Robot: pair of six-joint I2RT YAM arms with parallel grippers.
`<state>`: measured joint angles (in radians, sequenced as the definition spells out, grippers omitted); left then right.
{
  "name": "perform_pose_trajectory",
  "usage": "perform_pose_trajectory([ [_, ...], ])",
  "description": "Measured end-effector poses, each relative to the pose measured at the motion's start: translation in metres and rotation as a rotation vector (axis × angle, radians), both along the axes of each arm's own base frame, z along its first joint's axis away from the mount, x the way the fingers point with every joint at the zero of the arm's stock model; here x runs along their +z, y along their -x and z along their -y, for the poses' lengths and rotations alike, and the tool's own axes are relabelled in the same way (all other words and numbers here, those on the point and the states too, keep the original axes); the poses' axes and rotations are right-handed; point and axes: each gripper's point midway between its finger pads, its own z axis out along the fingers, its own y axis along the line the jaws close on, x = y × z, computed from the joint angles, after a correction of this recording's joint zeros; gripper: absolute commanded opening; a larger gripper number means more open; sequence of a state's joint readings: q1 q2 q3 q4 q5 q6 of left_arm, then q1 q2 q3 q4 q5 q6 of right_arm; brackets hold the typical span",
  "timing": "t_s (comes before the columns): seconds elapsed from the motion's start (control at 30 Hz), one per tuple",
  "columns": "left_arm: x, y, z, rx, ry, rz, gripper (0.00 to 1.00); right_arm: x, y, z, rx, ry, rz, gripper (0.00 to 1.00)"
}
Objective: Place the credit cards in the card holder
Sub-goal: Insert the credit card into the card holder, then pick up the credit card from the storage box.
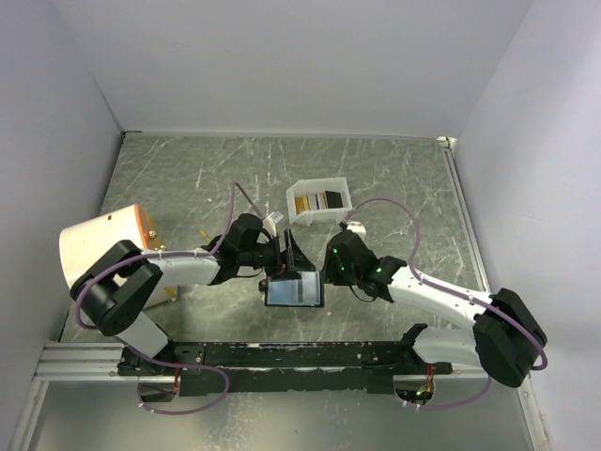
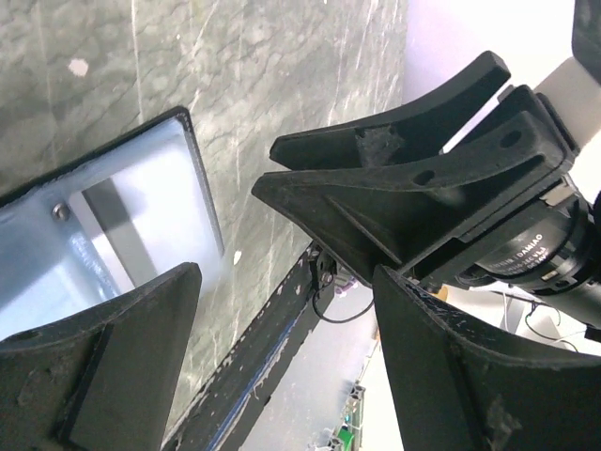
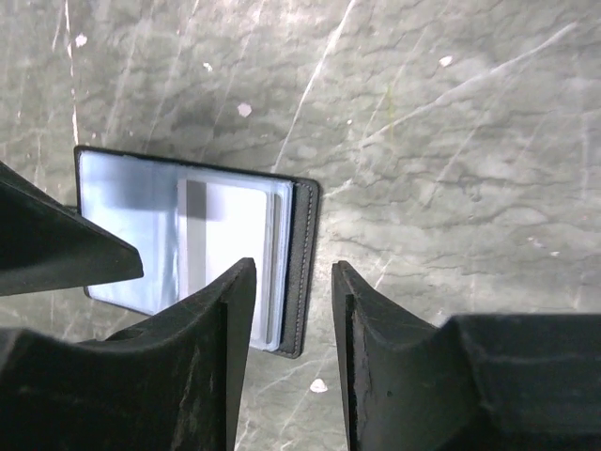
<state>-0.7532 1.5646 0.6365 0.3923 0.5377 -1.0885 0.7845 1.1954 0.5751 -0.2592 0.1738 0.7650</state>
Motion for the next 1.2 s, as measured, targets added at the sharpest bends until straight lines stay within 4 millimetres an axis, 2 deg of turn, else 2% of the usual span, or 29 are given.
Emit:
perform_pose_trajectory([
  [0.17,-0.001,-0.006,0.009,-0.013,0.009,0.007,0.84,0.01,-0.008,0.012,-0.041,0.044,0.027,0.41],
  [0.33,-0.004,-0.007,0.006,-0.017,-0.025,0.026,0.85,0.026,-0.014,0.021,-0.072,0.058,0.079,0.43],
  [0.47,0.011,-0.012,-0.005,0.015,-0.075,0.105,0.9,0.047,-0.028,0.02,-0.082,0.061,0.133,0.46],
  [0.5,0.019,-0.014,-0.009,0.025,-0.084,0.135,0.96,0.053,-0.034,0.018,-0.083,0.066,0.145,0.46],
  [0.53,0.027,-0.015,-0.013,0.036,-0.093,0.166,0.99,0.057,-0.041,0.017,-0.083,0.072,0.155,0.47],
  [0.73,0.067,-0.022,-0.041,0.095,-0.172,0.339,1.0,0.079,-0.09,0.013,-0.079,0.137,0.199,0.54],
  [0.83,0.076,-0.026,-0.058,0.117,-0.251,0.403,1.0,0.088,-0.118,0.008,-0.067,0.172,0.219,0.61],
  [0.97,0.077,-0.029,-0.082,0.144,-0.37,0.448,0.99,0.099,-0.167,-0.007,-0.044,0.223,0.254,0.66],
  [1.07,0.077,-0.031,-0.102,0.169,-0.459,0.48,0.99,0.093,-0.2,-0.022,-0.009,0.276,0.26,0.65],
  [1.2,0.078,-0.03,-0.125,0.2,-0.545,0.51,0.99,0.066,-0.225,-0.034,0.046,0.36,0.228,0.63],
])
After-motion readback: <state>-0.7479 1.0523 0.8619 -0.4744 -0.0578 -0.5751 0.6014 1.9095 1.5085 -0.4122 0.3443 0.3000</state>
